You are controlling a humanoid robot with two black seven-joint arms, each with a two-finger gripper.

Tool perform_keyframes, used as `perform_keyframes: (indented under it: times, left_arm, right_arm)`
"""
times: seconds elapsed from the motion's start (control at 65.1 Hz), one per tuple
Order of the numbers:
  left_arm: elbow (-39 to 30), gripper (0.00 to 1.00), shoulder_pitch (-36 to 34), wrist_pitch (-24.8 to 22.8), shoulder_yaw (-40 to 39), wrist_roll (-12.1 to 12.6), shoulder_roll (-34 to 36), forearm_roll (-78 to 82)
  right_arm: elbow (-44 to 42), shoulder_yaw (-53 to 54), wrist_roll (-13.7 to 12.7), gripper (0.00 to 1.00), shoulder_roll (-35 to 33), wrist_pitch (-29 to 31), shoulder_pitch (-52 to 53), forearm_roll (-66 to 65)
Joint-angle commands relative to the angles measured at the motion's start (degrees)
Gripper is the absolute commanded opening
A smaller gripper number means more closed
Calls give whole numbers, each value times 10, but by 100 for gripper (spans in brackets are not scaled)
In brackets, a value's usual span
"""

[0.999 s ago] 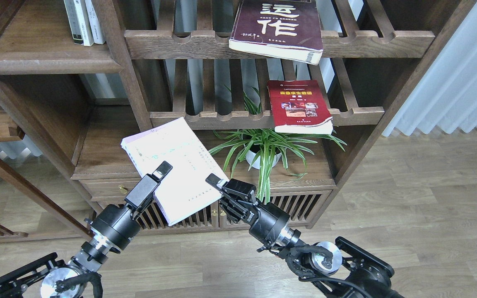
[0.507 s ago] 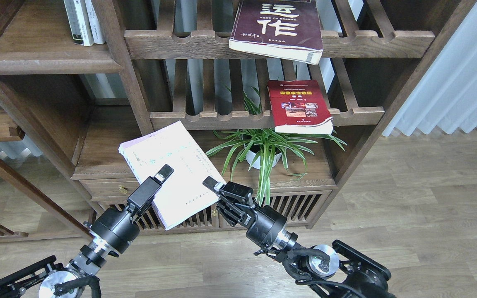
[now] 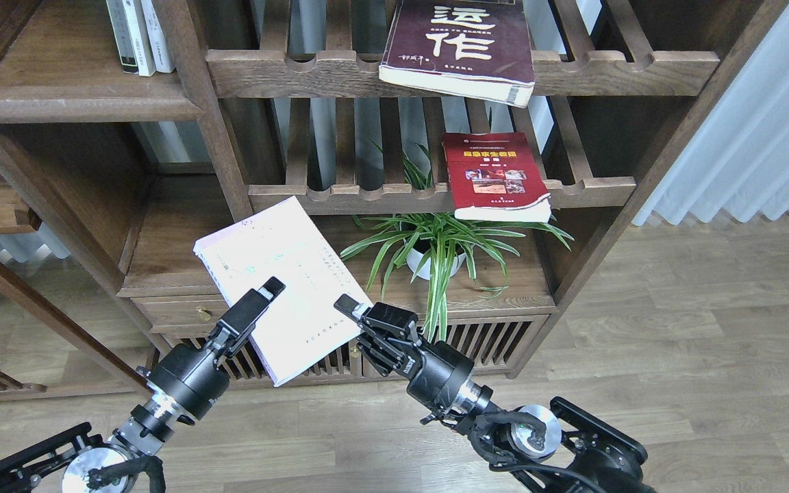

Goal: Organize books on shelf
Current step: 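Catch the white book between both grippers and hold it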

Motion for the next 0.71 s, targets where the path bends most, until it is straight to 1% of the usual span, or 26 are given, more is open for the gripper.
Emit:
perform_keyframes:
  times: [0.0, 0.061, 0.261, 0.353, 0.384, 0.4, 0.415, 0.43, 0.446, 0.461, 0.476, 0.507, 0.538, 0.599, 0.615, 0.63, 0.645, 0.676, 0.691]
  left_arm:
    - [-1, 14, 2, 0, 1, 1, -1, 2]
    - [-1, 6, 4, 0, 4, 1, 0, 2]
    - [2, 5, 0, 0, 18, 2, 0, 20]
    - [4, 5, 2, 0, 17, 2, -1, 25]
    - [4, 5, 2, 0, 16, 2, -1, 25]
    - [4, 5, 3, 0, 16, 2, 0, 25]
    - [4, 5, 3, 0, 16, 2, 0, 25]
    - [4, 5, 3, 0, 16, 2, 0, 25]
    - [4, 5, 3, 0, 16, 2, 0, 25]
    - [4, 5, 3, 0, 16, 2, 0, 25]
    - [4, 5, 3, 0, 16, 2, 0, 25]
    - [4, 5, 3, 0, 16, 2, 0, 25]
    - [5, 5, 3, 0, 16, 2, 0, 25]
    - [5, 5, 4, 0, 15, 2, 0, 25]
    - [5, 6, 5, 0, 15, 2, 0, 25]
    - [5, 6, 5, 0, 15, 2, 0, 25]
    - [6, 6, 5, 0, 15, 2, 0, 25]
    - [8, 6, 6, 0, 15, 2, 0, 26]
    - [9, 6, 6, 0, 15, 2, 0, 26]
  right_arm:
    - [0, 0, -1, 4, 0, 0, 0, 0]
    - [0, 0, -1, 4, 0, 0, 0, -1]
    - [1, 0, -1, 5, 0, 0, 0, 0]
    - [0, 0, 0, 8, 0, 0, 1, -1]
    - [0, 0, 0, 12, 0, 0, 0, -1]
    - [0, 0, 0, 13, 0, 0, 0, -1]
    - [1, 0, 0, 17, 0, 0, 0, -1]
    - [0, 0, 0, 19, 0, 0, 0, -2]
    - [1, 0, 0, 23, 0, 0, 0, -3]
    - [0, -1, 0, 25, 0, 0, 0, -4]
    - [0, 0, 1, 36, 0, 0, 0, -13]
    - [0, 0, 4, 42, 0, 0, 0, -20]
    - [0, 0, 5, 44, 0, 0, 1, -25]
    - [0, 0, 7, 55, 0, 0, 1, -37]
    - [0, 0, 7, 61, 0, 0, 2, -41]
    - [0, 0, 7, 65, 0, 0, 2, -43]
    - [0, 0, 7, 76, 0, 0, 2, -50]
    - [0, 1, 7, 83, 0, 0, 2, -57]
    - [0, 1, 7, 85, 0, 0, 2, -60]
